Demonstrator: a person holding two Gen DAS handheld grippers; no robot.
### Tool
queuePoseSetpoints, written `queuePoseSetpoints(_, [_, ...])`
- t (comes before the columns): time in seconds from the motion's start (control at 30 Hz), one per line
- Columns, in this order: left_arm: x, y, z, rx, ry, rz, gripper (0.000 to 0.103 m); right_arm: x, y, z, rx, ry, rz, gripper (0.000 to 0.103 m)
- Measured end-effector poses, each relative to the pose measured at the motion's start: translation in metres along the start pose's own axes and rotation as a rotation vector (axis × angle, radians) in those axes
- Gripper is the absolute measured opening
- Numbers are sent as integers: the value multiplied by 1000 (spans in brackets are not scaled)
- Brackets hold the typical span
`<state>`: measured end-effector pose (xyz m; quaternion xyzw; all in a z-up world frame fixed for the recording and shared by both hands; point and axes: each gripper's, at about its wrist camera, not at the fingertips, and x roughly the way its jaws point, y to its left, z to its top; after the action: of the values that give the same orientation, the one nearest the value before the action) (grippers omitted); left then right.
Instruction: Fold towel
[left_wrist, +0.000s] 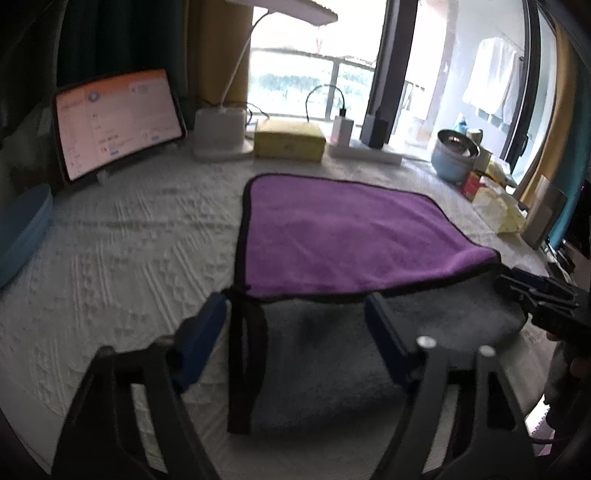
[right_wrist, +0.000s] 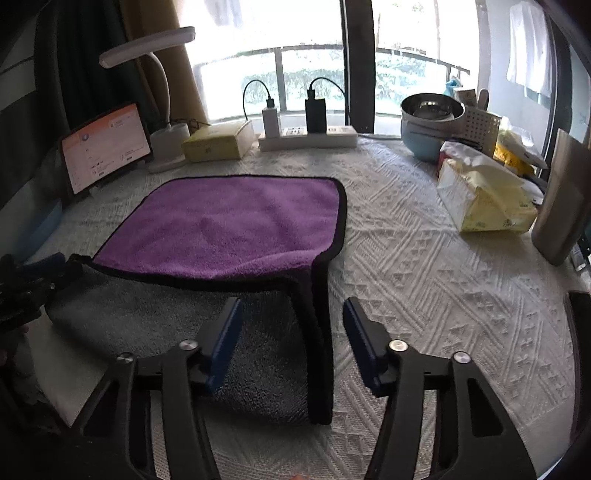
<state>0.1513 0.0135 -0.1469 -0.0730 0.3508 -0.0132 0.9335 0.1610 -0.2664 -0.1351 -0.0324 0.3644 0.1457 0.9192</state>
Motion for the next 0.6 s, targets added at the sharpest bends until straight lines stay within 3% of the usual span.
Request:
queuePoseSetpoints(0.17, [8,-2,-5,17,50,11,51,3,2,-1,-11,14,8,49])
queuePoseSetpoints(0.33, [8,-4,-10,42,54,19,35,1,3,-4,-29,10,0,18])
queuePoseSetpoints(0.4, [6,-6,-11,54,48,16,26,-1,4,-6,-39,5,-3,15])
queuePoseSetpoints(0.6, [-5,-8,-13,74,17,7,13,-12,10,-11,-71,-19,3,8])
